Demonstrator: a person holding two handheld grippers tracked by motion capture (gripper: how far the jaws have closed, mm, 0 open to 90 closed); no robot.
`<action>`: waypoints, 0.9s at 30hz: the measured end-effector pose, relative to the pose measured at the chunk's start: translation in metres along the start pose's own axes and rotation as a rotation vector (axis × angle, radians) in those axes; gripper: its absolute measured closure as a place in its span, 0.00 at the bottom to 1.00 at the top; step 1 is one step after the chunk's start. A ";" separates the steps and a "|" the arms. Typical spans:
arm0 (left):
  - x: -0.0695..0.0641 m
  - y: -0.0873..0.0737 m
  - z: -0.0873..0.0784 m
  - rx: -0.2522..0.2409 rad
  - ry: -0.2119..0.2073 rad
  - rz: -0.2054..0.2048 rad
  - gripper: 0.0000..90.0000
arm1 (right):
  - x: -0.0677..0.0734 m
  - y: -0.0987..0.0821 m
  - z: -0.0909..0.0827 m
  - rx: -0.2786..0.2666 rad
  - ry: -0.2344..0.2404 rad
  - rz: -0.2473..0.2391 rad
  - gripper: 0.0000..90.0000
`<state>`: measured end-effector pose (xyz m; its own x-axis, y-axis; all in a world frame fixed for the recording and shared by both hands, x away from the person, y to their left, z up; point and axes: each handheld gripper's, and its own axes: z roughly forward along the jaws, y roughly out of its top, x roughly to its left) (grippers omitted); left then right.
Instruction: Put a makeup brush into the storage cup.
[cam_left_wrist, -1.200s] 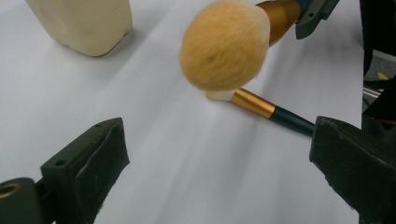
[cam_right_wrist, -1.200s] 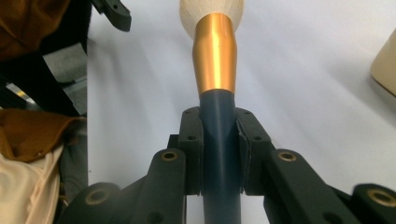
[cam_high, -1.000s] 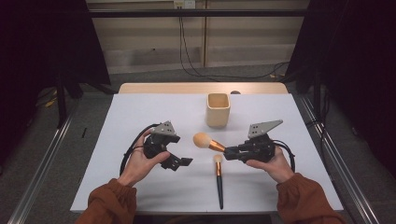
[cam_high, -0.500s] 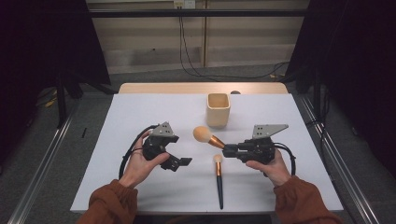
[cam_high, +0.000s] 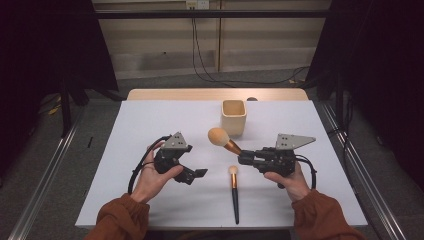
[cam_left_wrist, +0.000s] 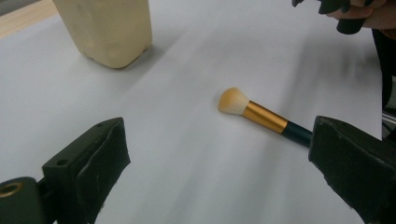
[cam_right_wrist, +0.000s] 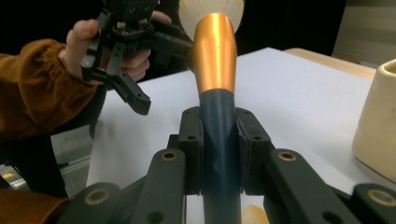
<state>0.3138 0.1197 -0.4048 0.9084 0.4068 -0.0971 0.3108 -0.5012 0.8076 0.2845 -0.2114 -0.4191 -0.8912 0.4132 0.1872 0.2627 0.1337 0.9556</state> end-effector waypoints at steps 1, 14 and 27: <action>-0.001 0.000 0.000 -0.005 -0.001 0.001 0.06 | 0.000 0.000 0.000 -0.009 0.000 -0.003 0.84; -0.010 0.003 0.010 -0.149 -0.079 -0.015 0.11 | 0.001 0.002 -0.002 -0.086 0.005 -0.016 0.84; -0.018 0.007 0.019 -0.277 -0.083 -0.052 0.08 | 0.002 0.002 0.002 -0.066 0.017 -0.016 0.84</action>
<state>0.3044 0.0947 -0.4083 0.9164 0.3571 -0.1809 0.2800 -0.2486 0.9273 0.2836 -0.2089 -0.4173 -0.9014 0.3962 0.1747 0.2237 0.0805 0.9713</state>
